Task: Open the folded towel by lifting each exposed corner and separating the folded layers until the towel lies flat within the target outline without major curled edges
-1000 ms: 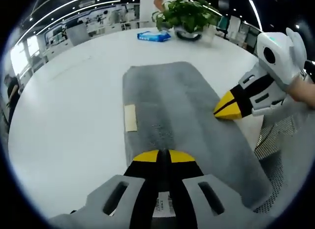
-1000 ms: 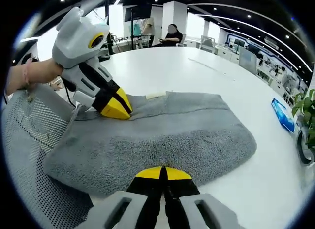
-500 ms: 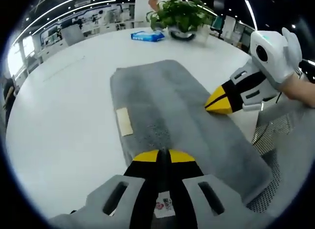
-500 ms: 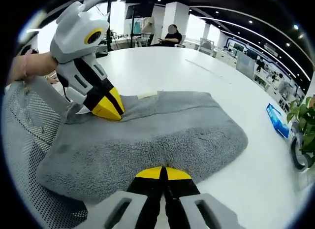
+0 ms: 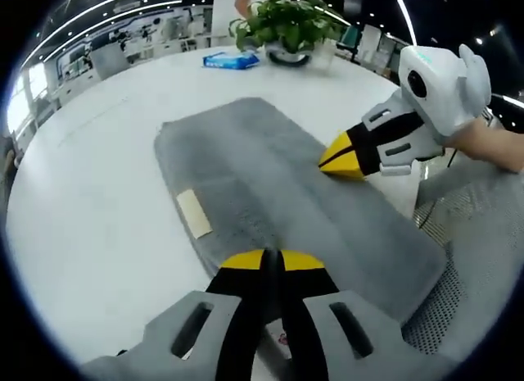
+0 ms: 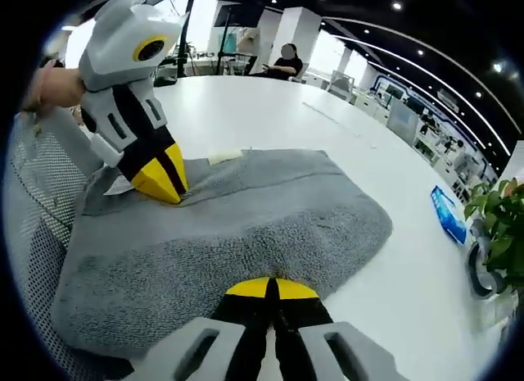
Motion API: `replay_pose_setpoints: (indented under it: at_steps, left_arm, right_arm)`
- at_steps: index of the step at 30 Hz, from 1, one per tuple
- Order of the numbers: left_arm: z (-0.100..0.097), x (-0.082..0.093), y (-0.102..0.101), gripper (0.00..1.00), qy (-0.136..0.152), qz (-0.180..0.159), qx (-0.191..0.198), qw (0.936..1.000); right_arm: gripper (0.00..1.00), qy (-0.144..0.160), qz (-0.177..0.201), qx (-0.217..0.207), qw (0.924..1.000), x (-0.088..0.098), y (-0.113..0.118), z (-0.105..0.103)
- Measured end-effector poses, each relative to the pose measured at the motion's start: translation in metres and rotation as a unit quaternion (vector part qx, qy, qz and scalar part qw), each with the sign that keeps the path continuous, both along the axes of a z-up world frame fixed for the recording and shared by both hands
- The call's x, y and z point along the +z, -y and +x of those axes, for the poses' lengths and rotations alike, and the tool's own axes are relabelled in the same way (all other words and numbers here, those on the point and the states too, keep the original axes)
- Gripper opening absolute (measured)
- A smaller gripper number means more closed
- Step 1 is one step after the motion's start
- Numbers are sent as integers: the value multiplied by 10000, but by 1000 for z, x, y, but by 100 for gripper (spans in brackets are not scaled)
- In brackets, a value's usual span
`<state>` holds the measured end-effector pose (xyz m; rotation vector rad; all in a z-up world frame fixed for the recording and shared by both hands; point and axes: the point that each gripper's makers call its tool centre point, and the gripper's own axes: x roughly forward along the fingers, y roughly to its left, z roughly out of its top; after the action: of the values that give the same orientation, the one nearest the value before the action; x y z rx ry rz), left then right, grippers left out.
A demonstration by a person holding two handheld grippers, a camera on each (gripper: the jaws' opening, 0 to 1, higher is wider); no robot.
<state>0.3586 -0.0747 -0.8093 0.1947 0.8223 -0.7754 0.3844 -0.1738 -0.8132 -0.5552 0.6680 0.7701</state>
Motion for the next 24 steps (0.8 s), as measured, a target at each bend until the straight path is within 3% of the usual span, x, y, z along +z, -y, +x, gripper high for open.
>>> replay_pose_setpoints:
  at_steps: [10,24]
  left_arm:
    - [-3,1,5,5,7,9,-154,9999]
    - [-5,2,9,5,55,8,-281,9996]
  right_arm:
    - [0,213,-156,25,9996,1,2,6]
    - [0,199,-131,-89,9997,2,4,9]
